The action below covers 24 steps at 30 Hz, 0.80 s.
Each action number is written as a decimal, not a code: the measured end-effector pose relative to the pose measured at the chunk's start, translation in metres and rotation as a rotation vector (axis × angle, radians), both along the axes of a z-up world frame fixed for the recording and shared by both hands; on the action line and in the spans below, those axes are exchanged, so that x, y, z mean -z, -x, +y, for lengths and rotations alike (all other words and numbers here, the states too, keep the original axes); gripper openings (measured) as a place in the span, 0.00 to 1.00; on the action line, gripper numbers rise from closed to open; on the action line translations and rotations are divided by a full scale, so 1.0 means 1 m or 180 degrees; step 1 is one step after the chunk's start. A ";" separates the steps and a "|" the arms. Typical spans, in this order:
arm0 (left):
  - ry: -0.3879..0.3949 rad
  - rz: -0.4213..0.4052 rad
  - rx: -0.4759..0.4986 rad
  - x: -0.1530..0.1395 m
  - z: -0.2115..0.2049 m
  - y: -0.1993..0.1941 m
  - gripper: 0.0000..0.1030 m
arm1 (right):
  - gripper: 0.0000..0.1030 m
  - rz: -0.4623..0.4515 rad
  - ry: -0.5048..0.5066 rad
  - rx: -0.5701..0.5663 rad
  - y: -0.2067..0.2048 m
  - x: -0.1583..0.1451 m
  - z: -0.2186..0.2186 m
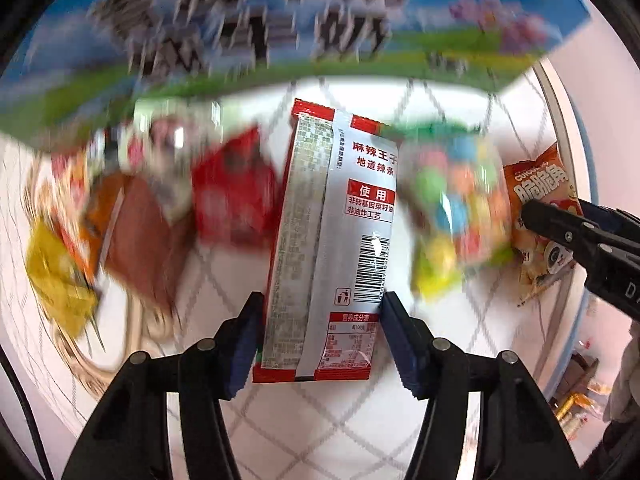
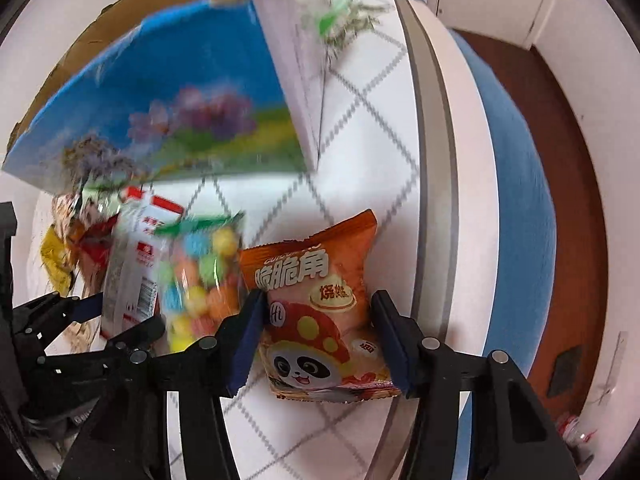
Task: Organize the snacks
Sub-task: 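Grasp the red-white spicy strip packet with left tool while right tool grasps orange panda bag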
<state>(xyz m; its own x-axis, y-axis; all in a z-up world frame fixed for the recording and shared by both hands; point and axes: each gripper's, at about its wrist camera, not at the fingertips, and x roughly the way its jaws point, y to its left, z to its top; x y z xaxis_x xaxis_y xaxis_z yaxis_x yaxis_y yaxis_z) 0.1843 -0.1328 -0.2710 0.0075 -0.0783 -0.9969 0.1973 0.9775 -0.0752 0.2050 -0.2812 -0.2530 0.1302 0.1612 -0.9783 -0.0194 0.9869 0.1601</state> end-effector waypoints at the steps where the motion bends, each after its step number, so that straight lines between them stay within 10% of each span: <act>1: 0.0021 0.0040 0.0010 0.000 0.002 0.008 0.55 | 0.55 0.0041 -0.0025 0.0012 0.008 0.002 -0.002; 16: 0.0062 0.0109 0.0026 0.014 -0.003 0.025 0.63 | 0.64 0.0255 -0.0306 0.0280 0.085 0.024 -0.010; 24: 0.0014 0.0159 0.0122 -0.005 -0.012 0.003 0.62 | 0.69 -0.0104 0.0179 -0.0005 0.099 0.007 0.022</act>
